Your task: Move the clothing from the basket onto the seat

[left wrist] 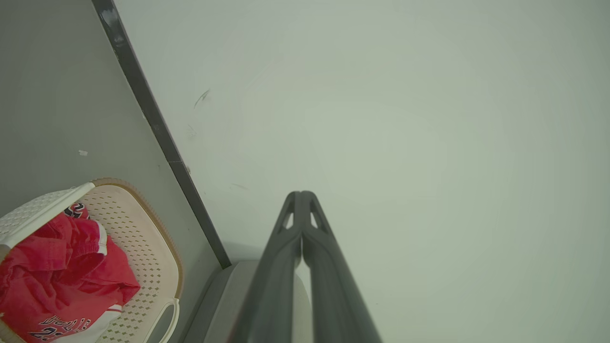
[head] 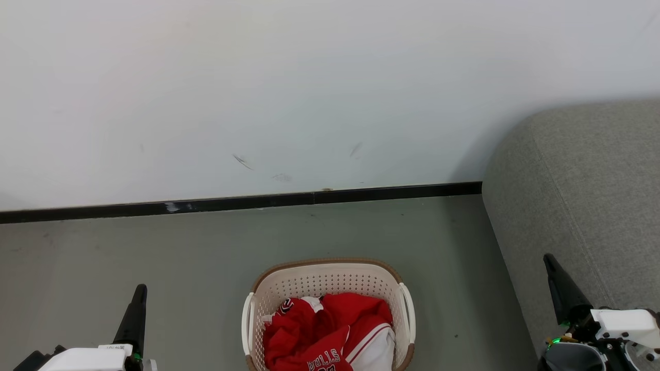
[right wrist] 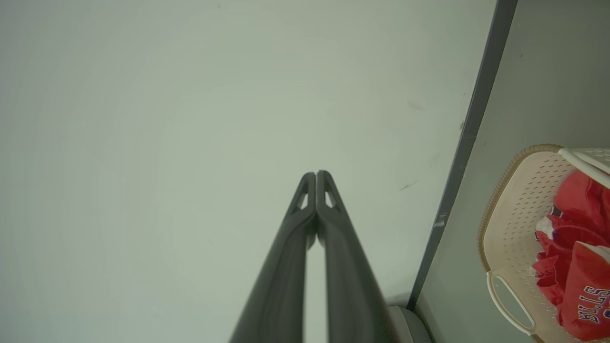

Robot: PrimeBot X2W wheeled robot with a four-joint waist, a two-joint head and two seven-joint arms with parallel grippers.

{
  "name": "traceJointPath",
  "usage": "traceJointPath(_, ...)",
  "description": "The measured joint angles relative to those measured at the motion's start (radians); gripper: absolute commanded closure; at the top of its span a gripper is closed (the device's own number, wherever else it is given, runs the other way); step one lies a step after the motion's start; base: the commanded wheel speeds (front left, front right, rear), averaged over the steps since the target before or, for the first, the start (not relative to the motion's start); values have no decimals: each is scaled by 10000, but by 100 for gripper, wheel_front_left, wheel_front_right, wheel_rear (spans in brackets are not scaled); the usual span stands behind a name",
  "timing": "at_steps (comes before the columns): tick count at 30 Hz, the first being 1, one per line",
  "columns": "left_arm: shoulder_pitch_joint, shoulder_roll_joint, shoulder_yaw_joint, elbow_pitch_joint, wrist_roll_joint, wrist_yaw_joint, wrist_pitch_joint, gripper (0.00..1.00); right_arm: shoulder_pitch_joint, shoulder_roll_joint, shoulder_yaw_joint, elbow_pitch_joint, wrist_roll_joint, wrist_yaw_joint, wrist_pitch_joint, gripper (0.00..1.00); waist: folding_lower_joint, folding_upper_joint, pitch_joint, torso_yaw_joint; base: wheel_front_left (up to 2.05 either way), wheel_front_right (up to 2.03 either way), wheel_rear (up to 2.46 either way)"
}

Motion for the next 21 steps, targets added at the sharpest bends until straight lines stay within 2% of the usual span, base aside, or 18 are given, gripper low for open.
traceJointPath(21, 0, -6, 4, -2, 0, 0, 2, 100, 0, 2, -4, 0, 0, 0, 2, 100, 0, 0, 0, 0, 0, 0, 0)
